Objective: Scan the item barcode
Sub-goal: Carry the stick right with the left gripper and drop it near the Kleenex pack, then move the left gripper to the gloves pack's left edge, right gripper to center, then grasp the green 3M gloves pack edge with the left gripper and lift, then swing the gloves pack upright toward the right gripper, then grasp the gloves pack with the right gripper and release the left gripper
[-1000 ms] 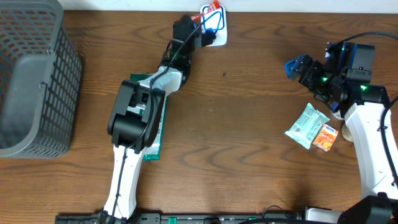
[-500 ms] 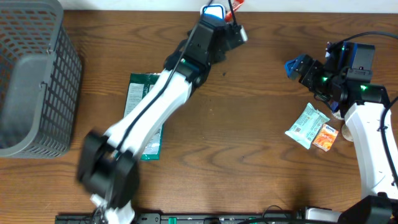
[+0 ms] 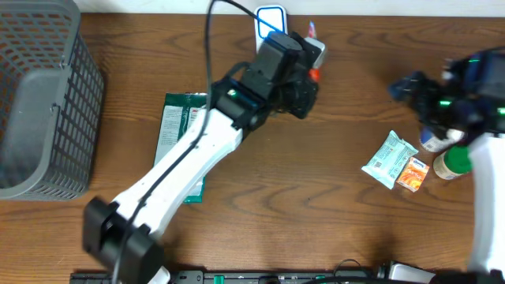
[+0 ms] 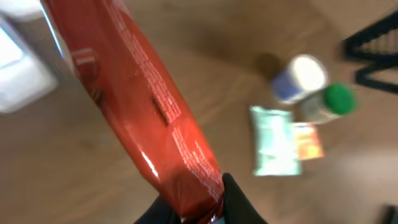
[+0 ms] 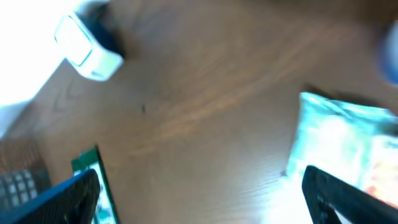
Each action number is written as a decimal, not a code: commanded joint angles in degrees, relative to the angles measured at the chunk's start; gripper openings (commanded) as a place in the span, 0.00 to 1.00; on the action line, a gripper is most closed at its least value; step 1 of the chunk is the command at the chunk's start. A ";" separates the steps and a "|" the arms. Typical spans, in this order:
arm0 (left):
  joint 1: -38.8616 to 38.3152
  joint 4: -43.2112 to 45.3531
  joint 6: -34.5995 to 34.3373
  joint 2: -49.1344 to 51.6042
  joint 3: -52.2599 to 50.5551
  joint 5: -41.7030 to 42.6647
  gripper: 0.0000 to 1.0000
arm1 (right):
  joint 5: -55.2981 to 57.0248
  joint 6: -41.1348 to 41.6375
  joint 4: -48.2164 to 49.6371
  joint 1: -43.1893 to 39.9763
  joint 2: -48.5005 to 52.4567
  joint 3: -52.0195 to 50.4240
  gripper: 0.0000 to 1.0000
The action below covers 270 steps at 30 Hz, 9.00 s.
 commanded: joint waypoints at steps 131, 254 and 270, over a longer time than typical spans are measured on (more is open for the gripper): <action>30.29 -31.76 -10.80 19.63 -4.46 -27.45 0.08 | -7.87 12.02 56.92 45.24 24.76 -30.67 0.99; 26.49 -10.29 -4.72 9.70 -22.64 0.28 0.09 | -13.22 14.71 44.98 41.68 25.27 -30.67 0.99; 24.92 -9.29 -5.44 11.15 -26.95 -4.00 0.08 | -8.46 14.75 45.09 47.93 25.27 -30.67 0.84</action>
